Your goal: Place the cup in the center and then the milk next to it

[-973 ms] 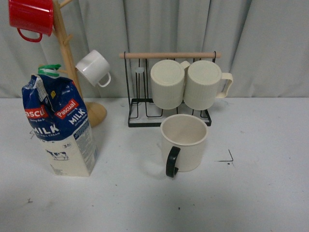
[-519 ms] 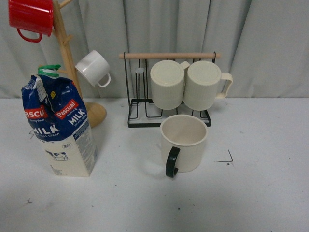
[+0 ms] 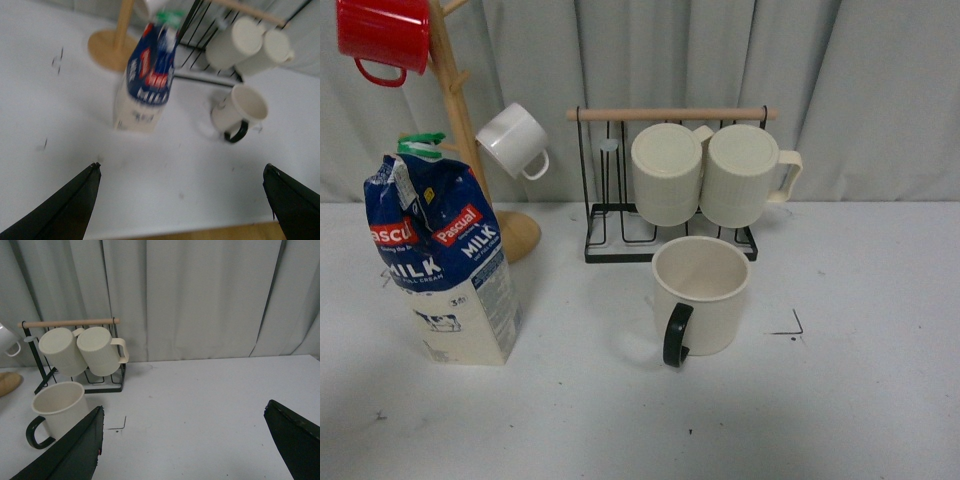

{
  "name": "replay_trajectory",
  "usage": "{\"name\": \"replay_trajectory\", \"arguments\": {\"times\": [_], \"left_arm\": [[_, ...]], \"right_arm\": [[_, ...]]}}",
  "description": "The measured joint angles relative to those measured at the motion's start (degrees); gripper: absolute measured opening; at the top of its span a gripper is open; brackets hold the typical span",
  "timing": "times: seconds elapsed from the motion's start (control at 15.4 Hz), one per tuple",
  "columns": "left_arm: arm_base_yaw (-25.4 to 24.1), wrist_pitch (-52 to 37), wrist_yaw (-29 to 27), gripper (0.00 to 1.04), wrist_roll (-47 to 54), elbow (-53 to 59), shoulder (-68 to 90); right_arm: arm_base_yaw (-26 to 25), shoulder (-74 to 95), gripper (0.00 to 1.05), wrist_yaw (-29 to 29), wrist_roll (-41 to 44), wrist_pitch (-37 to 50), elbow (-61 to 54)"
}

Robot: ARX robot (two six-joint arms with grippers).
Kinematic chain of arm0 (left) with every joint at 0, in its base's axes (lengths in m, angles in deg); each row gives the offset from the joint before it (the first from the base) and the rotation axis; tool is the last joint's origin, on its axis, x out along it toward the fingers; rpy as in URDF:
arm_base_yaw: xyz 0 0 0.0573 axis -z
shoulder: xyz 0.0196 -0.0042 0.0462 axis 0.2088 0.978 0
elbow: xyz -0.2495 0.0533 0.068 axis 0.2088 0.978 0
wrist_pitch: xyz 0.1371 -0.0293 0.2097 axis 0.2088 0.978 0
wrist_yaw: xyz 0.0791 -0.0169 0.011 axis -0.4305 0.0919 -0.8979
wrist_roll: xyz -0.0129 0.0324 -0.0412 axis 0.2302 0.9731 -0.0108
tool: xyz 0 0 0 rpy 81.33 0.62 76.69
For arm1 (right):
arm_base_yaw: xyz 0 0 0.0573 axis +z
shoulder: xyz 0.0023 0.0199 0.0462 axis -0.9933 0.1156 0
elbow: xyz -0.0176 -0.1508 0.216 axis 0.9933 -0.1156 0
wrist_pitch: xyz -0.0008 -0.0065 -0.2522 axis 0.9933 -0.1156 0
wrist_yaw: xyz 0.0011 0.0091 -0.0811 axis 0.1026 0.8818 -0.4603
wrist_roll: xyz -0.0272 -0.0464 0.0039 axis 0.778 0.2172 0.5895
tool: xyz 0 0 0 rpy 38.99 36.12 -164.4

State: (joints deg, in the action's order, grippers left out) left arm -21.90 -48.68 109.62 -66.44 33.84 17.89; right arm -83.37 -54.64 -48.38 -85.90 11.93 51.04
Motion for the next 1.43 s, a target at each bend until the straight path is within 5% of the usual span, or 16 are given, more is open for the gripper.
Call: {"name": "replay_trajectory", "arguments": {"times": [0.26, 0.65, 1.43], "left_arm": [[8.61, -21.31, -3.87, 0.98, 3.74, -17.35, 30.93], [7.72, -28.57, -8.63, 0.98, 14.60, -26.51, 53.20], [8.35, -30.64, -10.32, 0.98, 14.62, -27.28, 57.61]], "right_arm": [[0.00, 0.00, 0.98, 0.02, 0.00, 0.04, 0.00], [0.00, 0.00, 0.98, 0.02, 0.00, 0.04, 0.00], [0.00, 0.00, 0.98, 0.02, 0.00, 0.04, 0.00]]}}
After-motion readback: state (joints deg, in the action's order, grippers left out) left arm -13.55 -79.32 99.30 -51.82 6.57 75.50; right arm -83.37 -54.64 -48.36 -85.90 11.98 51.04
